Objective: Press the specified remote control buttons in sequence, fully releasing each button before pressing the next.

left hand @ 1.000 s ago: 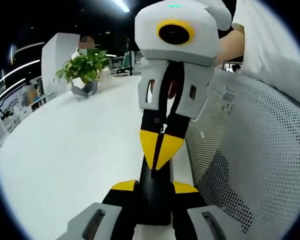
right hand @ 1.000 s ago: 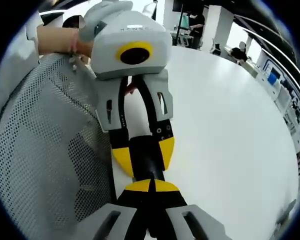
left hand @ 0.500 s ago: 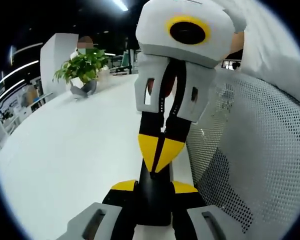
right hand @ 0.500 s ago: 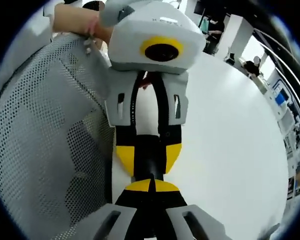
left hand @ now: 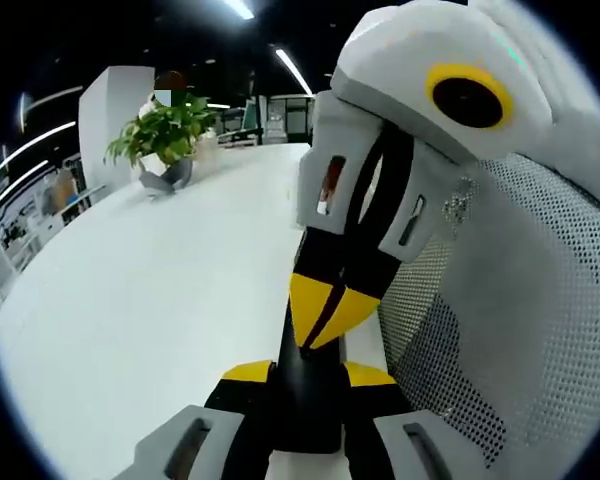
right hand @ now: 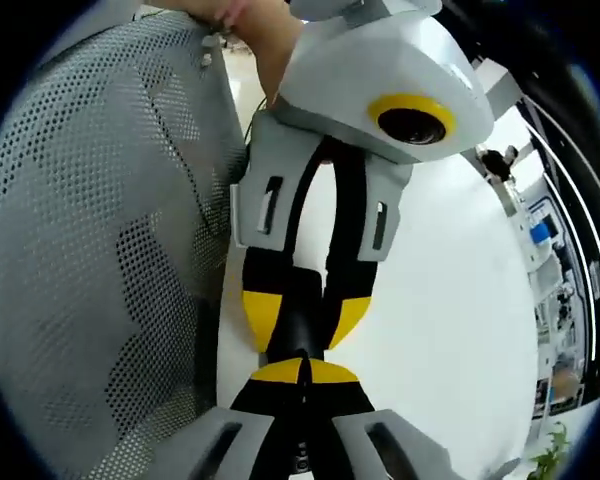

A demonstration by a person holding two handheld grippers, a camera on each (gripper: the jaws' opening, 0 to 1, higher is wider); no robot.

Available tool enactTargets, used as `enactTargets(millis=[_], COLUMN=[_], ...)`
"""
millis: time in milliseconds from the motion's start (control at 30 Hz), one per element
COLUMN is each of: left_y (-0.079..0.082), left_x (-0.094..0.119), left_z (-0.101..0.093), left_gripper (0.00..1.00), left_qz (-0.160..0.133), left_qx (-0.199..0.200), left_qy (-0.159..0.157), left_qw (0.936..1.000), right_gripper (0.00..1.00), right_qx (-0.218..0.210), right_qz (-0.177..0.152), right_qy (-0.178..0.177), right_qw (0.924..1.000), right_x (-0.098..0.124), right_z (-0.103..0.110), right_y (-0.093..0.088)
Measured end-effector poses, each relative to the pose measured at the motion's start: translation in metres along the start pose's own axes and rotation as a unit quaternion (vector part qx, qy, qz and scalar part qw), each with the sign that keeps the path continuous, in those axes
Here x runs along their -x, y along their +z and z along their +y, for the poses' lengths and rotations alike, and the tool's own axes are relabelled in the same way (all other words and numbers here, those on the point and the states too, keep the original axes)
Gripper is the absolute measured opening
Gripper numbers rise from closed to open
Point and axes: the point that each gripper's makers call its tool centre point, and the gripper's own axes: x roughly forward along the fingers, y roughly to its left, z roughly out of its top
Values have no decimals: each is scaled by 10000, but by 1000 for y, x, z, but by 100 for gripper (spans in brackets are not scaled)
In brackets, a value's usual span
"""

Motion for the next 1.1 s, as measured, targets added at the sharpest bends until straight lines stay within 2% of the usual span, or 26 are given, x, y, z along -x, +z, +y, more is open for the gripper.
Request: enactTargets(millis=[33, 133, 167, 233, 367, 433, 467, 500, 533, 667, 1100], left_y=[0, 0, 0, 1, 2, 2, 2, 2, 2, 3, 0], left_x=[0, 1, 1, 2, 2, 3, 3, 3, 3, 4, 2], left_z=[0, 1, 1, 0, -1, -1, -1, -1, -1, -2, 0], left_gripper=[24, 24, 24, 24, 24, 24, 24, 24, 24, 24, 24], left_qz=[-7, -96, -122, -141, -181, -196, -208, -212, -217, -185, -148], left_qx=[2, 84, 119, 216, 181, 187, 197, 200, 199, 149, 107], left_qy=[1, 6, -31, -68, -62, -78, -87, -89, -89, -65, -70], left_qw=[10000, 9999, 9998, 9996, 9997, 9996, 9996, 9995, 9995, 9997, 9998], right_gripper=[0, 0, 0, 0, 0, 0, 0, 0, 0, 0, 0], right_qx=[-283, -675, -901, -1171, -927, -958, -959, -930, -930, -1058, -941], right_qz=[-48, -292, -462, -522, -529, -567, -546, -319, -483, -462, -206], right_qy=[85, 323, 431, 521, 574, 788, 794, 851, 802, 913, 1157], right_qw=[9996, 9968, 9939, 9904, 9926, 9907, 9907, 9915, 9913, 9891, 9886], right_x=[0, 1, 2, 4, 6, 5, 3, 0, 1, 1, -1], right_z=[-1, -3, -3, -4, -4, 1, 1, 4, 1, 1, 2], right_y=[0, 1, 2, 0, 6, 11, 11, 3, 8, 6, 7])
